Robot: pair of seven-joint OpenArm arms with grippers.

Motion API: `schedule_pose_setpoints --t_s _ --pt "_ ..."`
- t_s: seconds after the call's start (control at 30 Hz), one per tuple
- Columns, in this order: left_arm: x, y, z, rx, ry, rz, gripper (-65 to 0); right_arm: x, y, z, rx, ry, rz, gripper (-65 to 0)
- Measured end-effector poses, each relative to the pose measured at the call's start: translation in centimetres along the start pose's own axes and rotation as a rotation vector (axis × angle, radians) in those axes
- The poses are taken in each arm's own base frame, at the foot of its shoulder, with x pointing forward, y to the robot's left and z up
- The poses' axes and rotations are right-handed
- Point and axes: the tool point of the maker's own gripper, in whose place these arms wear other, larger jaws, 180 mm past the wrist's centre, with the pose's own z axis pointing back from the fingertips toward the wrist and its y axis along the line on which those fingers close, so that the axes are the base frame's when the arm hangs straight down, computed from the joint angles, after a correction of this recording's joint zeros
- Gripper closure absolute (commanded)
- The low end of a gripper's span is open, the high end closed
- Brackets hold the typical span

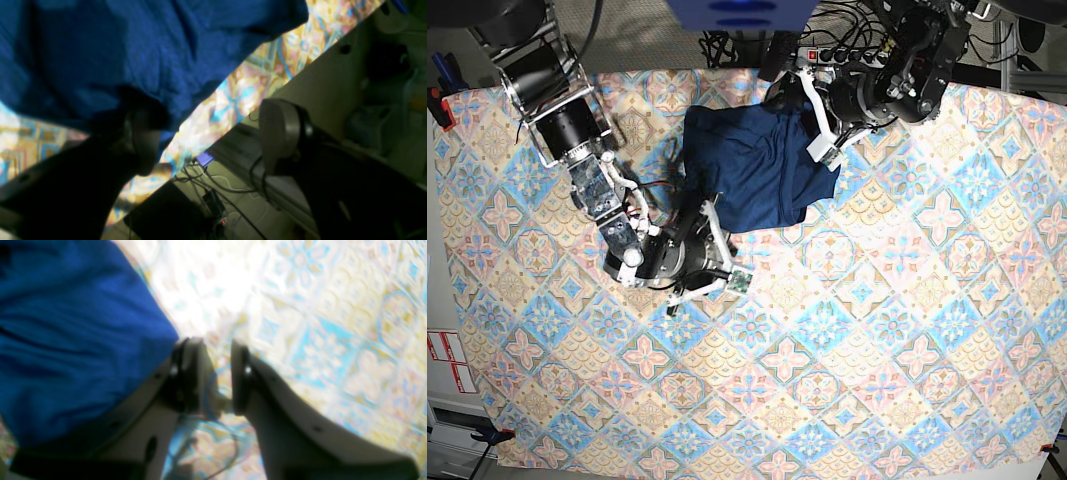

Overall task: Fold the T-shirt properly
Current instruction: 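Grasp the bundle's side with the right gripper and tuck it under, then grasp both sides of the blue bundle with both grippers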

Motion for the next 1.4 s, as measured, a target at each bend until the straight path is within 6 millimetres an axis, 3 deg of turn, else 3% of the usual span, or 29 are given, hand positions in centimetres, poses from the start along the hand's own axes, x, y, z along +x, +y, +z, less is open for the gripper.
schedule_pose_setpoints --t_s 0.13,0.27,0.37,0.47,0.6,0.7,0.8,0.93,1.07,1.17,1.27,1.4 --pt "0.3 -0.1 0.5 0.009 -0.006 -0.017 -42.4 -2.3 0.7 -1.5 0.043 0.063 -0.052 -13.9" --pt "0.7 0.6 2.2 0.027 -0.012 -0.083 -30.9 -5.9 1.3 -2.4 0.073 0.158 -0.095 -13.7" --pt "-1.3 2.4 2.2 0.066 0.064 -0.072 -20.0 -5.7 1.7 -2.5 0.082 0.159 -0.091 -13.7" --pt "-1.9 2.8 2.3 0.08 0.081 -0.064 -12.6 -4.4 2.2 -1.5 0.066 0.143 -0.064 -13.8" --pt "-0.9 4.0 2.9 0.109 0.041 -0.039 -12.8 -3.7 5.7 0.8 0.135 0.065 -0.049 -13.5" --pt "-0.9 4.5 3.2 0.128 0.043 -0.038 -12.8 -3.7 6.4 1.7 0.153 0.045 -0.06 -13.5" --pt "-0.8 4.1 3.0 0.113 0.036 -0.035 -12.8 -3.4 7.8 1.2 0.194 0.027 -0.083 -13.5" --pt "-0.7 4.4 3.2 0.123 0.037 -0.038 -12.8 -5.8 10.5 -0.5 0.268 0.114 -0.079 -13.5" --pt "-0.8 4.5 3.1 0.122 0.039 -0.035 -12.8 -6.1 11.5 -0.7 0.293 0.136 -0.04 -13.5" --pt "-1.2 4.9 2.9 0.125 0.05 -0.023 -12.7 -6.0 13.3 -1.0 0.336 0.146 0.005 -13.5" --pt "-1.5 5.9 2.6 0.142 0.063 -0.001 -12.7 -7.5 15.0 -0.6 0.389 0.173 0.036 -13.5" --pt "-1.6 6.8 2.4 0.154 0.075 0.014 -12.6 -9.1 15.2 0.0 0.396 0.222 0.083 -13.5"
